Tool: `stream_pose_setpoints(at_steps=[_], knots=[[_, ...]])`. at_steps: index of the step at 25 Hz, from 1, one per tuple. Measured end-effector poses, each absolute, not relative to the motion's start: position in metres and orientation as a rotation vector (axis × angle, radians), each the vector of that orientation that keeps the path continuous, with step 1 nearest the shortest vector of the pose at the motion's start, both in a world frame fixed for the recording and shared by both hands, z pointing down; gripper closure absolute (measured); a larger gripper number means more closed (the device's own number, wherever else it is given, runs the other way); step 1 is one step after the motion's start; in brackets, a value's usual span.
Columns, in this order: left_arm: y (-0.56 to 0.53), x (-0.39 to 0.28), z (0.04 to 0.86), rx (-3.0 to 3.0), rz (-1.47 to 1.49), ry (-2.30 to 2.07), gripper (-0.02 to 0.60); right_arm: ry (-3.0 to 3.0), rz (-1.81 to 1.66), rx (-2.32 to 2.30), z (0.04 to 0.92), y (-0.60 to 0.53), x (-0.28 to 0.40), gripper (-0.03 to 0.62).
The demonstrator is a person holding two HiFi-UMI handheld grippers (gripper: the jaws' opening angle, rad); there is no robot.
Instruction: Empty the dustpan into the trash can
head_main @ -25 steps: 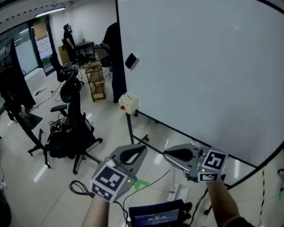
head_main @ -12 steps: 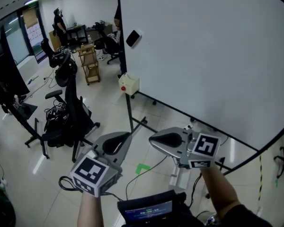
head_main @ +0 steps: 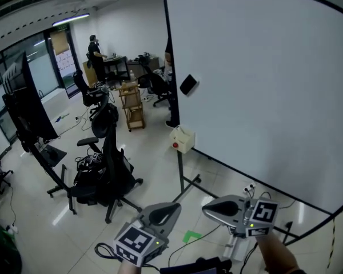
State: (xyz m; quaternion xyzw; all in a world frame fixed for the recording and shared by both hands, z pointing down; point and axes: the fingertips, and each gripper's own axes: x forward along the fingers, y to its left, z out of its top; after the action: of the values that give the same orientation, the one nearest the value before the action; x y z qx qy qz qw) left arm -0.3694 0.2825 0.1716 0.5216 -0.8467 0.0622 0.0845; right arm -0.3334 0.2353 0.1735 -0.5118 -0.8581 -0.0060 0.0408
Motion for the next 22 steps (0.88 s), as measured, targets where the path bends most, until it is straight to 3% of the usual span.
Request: stream_pose_setpoints(at_steps=[9,22], knots=[[0.279,-0.442,0.172,1.456,0.171,-2.563,0.583,-2.556,-0.024,-1.657,0.183,0.227,-0.410,0.586],[0.226,-0.477,0.183,1.500,0.124,-2.509,0.583,-2.552,0.070,-1.606,0.205,0.179,-0.461,0.586]])
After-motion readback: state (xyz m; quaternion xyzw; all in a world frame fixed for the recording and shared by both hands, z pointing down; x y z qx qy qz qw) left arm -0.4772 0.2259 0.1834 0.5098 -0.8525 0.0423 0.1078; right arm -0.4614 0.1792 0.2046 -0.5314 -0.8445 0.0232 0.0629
